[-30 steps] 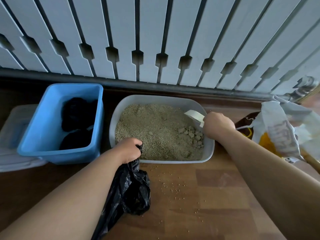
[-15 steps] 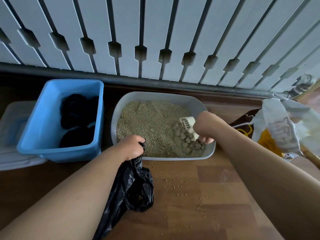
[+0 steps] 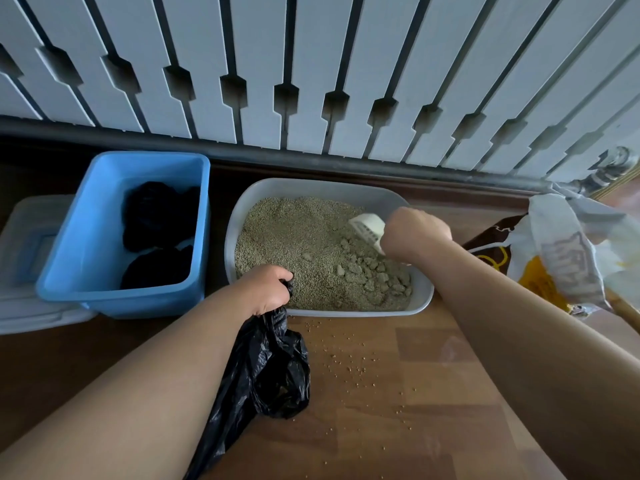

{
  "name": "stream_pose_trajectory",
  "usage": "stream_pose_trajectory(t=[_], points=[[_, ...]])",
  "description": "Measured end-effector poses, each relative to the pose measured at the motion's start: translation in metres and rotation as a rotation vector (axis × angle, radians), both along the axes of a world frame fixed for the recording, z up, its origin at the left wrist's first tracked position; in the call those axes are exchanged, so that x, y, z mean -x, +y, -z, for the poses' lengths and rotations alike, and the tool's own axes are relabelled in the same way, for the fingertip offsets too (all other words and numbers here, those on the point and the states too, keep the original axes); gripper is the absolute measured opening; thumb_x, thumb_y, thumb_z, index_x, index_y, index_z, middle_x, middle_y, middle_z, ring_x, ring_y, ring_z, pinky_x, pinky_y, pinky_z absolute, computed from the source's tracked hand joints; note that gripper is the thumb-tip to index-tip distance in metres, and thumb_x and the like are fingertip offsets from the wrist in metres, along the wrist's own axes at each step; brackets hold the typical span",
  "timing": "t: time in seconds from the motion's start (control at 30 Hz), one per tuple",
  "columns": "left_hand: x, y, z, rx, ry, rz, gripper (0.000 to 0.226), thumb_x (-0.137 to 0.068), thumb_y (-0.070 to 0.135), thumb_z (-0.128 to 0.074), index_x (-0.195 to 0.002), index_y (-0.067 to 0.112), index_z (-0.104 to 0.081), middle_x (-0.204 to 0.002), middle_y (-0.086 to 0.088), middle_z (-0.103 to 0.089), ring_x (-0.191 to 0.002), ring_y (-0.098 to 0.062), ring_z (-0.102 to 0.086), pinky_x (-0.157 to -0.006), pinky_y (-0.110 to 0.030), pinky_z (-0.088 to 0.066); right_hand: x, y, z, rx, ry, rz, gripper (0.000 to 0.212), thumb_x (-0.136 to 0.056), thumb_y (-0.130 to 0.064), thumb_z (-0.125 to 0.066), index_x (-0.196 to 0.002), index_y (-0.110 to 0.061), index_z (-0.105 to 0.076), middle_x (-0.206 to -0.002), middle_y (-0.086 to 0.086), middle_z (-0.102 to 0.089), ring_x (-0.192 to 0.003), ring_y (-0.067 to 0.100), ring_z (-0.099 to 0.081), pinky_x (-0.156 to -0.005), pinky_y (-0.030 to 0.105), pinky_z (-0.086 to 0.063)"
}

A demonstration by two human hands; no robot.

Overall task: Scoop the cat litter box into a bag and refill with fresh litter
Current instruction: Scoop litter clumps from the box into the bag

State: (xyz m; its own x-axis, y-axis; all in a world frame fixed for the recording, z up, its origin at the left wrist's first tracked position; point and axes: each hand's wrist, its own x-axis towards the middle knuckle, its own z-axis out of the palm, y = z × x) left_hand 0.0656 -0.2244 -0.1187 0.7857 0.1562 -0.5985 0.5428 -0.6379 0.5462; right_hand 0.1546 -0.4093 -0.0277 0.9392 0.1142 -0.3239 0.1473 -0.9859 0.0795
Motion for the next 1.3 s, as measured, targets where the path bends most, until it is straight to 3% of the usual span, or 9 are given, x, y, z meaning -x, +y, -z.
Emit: stream_pose_trajectory(t=[0.17, 0.3, 0.43, 0.6, 0.73, 0.87, 1.0, 1.1, 1.3], points=[[-0.002, 0.0, -0.001, 0.003, 0.012, 0.008, 0.058, -0.092, -0.001, -0.044, -0.143, 0.027, -0.043, -0.14, -0.009, -0.046, -0.063, -0.011, -0.05, -0.048, -0.02, -0.039, 0.007, -0.009, -0.007, 0.205, 0.066, -0.011, 0.026, -0.092, -0.006, -0.045, -0.113, -0.008, -0.06, -0.103, 0.007, -0.063, -0.096, 0.027, -0.064, -0.079, 0.036, -0.054], [-0.002, 0.002, -0.001, 0.033, 0.012, -0.011, 0.059, -0.091, -0.002, -0.045, -0.143, 0.026, -0.044, -0.137, -0.009, -0.048, -0.071, -0.016, -0.056, -0.055, -0.023, -0.042, 0.013, -0.003, -0.002, 0.196, 0.26, 0.028, 0.014, -0.093, -0.006, -0.046, -0.104, -0.008, -0.055, -0.094, 0.002, -0.072, -0.09, 0.02, -0.071, -0.088, 0.037, -0.055], [-0.001, 0.006, 0.002, 0.063, 0.001, -0.023, 0.059, -0.09, -0.003, -0.046, -0.142, 0.025, -0.044, -0.14, -0.008, -0.047, -0.08, -0.016, -0.055, -0.07, -0.027, -0.044, 0.008, -0.005, 0.007, -0.142, 0.334, 0.143, 0.013, -0.091, -0.004, -0.052, -0.102, -0.003, -0.059, -0.088, 0.01, -0.065, -0.063, 0.021, -0.063, -0.067, 0.033, -0.06], [-0.001, 0.006, 0.001, 0.066, -0.02, -0.007, 0.06, -0.09, -0.003, -0.045, -0.143, 0.024, -0.043, -0.144, -0.01, -0.043, -0.075, -0.012, -0.05, -0.069, -0.027, -0.045, -0.006, -0.014, -0.002, -0.363, 0.479, 0.467, 0.023, -0.099, -0.006, -0.031, -0.112, -0.002, -0.05, -0.066, 0.012, -0.059, -0.037, 0.014, -0.054, -0.033, 0.017, -0.041], [0.0, 0.007, 0.001, 0.06, -0.027, -0.02, 0.06, -0.09, -0.003, -0.047, -0.143, 0.025, -0.043, -0.145, -0.01, -0.042, -0.078, -0.014, -0.053, -0.072, -0.029, -0.05, -0.012, -0.032, 0.001, -0.437, 0.478, 0.571, 0.023, -0.099, -0.009, -0.028, -0.095, 0.0, -0.049, -0.039, 0.009, -0.054, -0.024, 0.014, -0.043, -0.03, 0.013, -0.034], [-0.001, 0.009, 0.003, 0.067, -0.016, -0.04, 0.062, -0.088, -0.003, -0.048, -0.143, 0.025, -0.044, -0.141, -0.01, -0.044, -0.078, -0.015, -0.053, -0.079, -0.034, -0.052, -0.004, -0.054, 0.023, -0.473, 0.498, 0.651, 0.031, -0.099, -0.009, -0.037, -0.07, -0.007, -0.048, -0.055, 0.007, -0.05, -0.044, 0.016, -0.042, -0.047, 0.024, -0.035], [-0.002, 0.004, 0.003, 0.035, -0.026, -0.019, 0.06, -0.088, -0.001, -0.05, -0.142, 0.024, -0.045, -0.144, -0.009, -0.042, -0.11, -0.024, -0.054, -0.083, -0.029, -0.047, 0.013, -0.074, 0.048, -0.777, 0.424, 0.817, 0.012, -0.097, -0.009, -0.05, -0.086, -0.004, -0.052, -0.062, 0.007, -0.056, -0.04, 0.012, -0.047, -0.04, 0.022, -0.035], [-0.003, 0.001, 0.004, -0.006, -0.024, -0.005, 0.059, -0.088, 0.001, -0.052, -0.142, 0.024, -0.046, -0.145, -0.008, -0.042, -0.117, -0.024, -0.051, -0.079, -0.023, -0.044, 0.019, -0.081, 0.067, -0.817, 0.484, 0.819, 0.018, -0.1, -0.015, -0.047, -0.094, 0.0, -0.054, -0.062, 0.008, -0.057, -0.039, 0.012, -0.043, -0.04, 0.022, -0.028], [-0.002, 0.003, 0.009, -0.03, -0.013, -0.018, 0.059, -0.089, 0.0, -0.052, -0.143, 0.024, -0.046, -0.147, -0.008, -0.042, -0.124, -0.026, -0.05, -0.091, -0.028, -0.047, 0.012, -0.081, 0.085, -0.702, 0.446, 0.698, 0.019, -0.099, -0.009, -0.047, -0.105, 0.002, -0.061, -0.061, 0.008, -0.064, -0.044, 0.016, -0.053, -0.048, 0.027, -0.04]])
